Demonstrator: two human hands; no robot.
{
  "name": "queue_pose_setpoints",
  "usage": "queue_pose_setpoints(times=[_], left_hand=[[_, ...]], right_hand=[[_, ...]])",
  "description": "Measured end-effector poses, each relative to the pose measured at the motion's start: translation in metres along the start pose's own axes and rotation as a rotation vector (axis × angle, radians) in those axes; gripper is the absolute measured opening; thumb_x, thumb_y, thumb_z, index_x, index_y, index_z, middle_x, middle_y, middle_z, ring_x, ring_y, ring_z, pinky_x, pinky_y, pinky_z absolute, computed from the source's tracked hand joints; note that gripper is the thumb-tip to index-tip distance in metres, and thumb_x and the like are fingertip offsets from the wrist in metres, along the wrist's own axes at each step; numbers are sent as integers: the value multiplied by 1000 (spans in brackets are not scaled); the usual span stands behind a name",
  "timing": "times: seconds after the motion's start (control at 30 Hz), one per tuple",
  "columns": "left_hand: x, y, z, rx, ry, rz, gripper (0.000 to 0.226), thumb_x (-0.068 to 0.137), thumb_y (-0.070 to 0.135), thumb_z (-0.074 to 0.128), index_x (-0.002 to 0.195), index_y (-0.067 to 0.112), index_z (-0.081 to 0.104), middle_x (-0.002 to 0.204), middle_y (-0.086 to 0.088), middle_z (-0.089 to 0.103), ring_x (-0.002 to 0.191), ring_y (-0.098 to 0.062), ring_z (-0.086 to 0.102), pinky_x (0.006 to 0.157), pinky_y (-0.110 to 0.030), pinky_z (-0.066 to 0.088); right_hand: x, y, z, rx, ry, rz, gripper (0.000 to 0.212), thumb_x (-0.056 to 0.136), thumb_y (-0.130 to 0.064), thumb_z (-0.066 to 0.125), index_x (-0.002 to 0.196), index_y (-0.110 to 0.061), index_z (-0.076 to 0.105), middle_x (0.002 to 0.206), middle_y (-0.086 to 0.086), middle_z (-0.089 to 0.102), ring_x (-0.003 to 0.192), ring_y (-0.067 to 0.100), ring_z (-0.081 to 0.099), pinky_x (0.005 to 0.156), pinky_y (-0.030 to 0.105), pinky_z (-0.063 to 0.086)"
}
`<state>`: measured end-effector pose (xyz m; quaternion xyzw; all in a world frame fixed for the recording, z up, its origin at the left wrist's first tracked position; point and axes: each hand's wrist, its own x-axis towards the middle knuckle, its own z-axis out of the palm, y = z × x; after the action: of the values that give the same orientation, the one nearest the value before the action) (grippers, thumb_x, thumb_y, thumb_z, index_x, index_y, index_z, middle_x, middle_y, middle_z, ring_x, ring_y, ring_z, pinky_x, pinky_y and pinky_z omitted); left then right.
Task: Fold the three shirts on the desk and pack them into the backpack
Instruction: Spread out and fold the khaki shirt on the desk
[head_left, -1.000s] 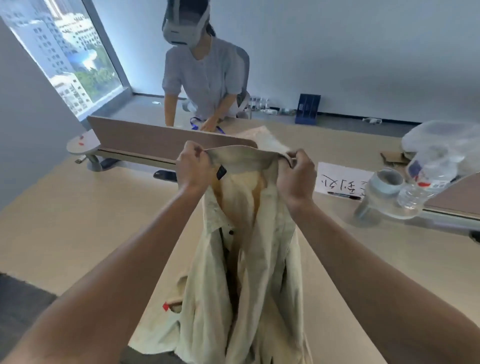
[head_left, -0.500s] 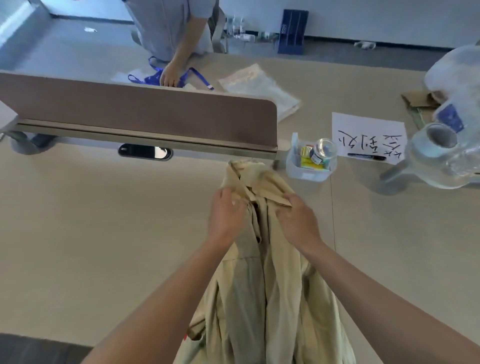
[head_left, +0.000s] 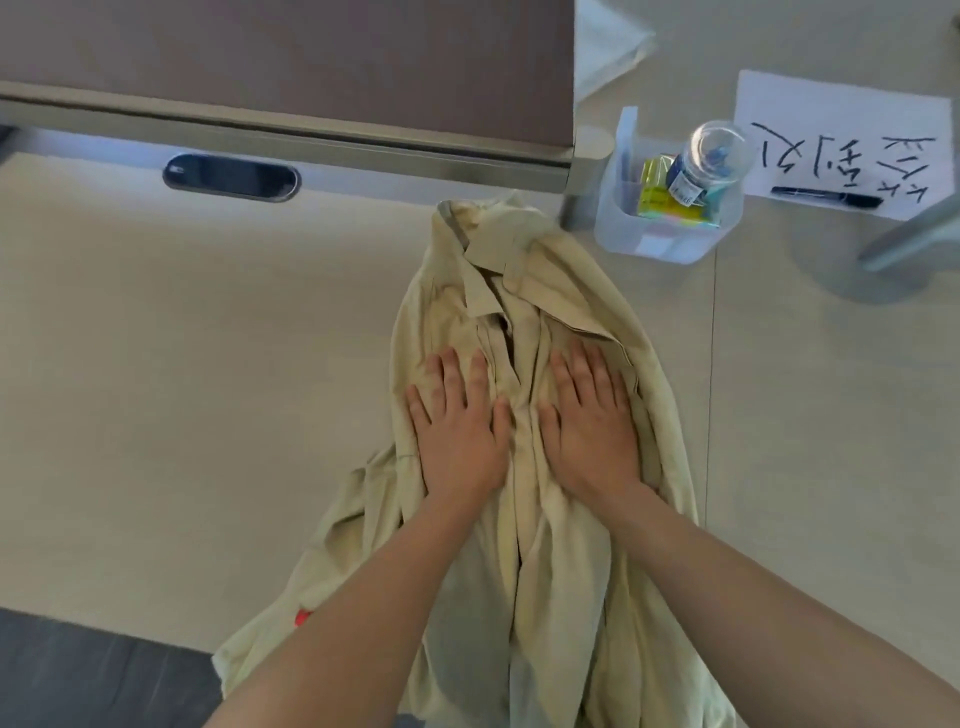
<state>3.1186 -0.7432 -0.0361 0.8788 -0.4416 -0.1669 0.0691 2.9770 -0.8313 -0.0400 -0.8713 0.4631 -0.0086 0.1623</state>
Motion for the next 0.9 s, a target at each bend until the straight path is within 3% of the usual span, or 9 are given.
queue_pose_setpoints(times=[0.17,0.4,0.73,0.9], left_hand=[[29,-16,1,85,37,118,62,109,51,18,166,30,6,174,-4,3,161,-21,-6,128,-55,2],[98,-80,-32,109,38,249,61,108,52,20,166,36,9,175,2,0,160,-15,-11,129,-53,3],[135,-200,-78,84,48,270,62,107,54,19,166,36,13,175,3,2,160,-14,-11,129,-54,2],[164,-276,-112,138,16,382,63,107,57,17,166,34,11,175,2,2,160,-16,-11,129,-52,0]], right_hand=[[6,15,4,-19,62,56,65,107,-40,34,166,-18,21,175,6,13,162,25,7,131,47,7],[10,9,7,-45,123,113,64,107,-42,32,165,-17,25,170,7,26,156,30,22,129,51,14],[66,-105,37,-53,125,97,70,106,-49,32,166,-16,21,173,8,19,159,30,14,130,49,9],[85,-124,42,-79,203,48,68,104,-45,40,162,-10,32,166,16,33,153,38,29,128,55,16]])
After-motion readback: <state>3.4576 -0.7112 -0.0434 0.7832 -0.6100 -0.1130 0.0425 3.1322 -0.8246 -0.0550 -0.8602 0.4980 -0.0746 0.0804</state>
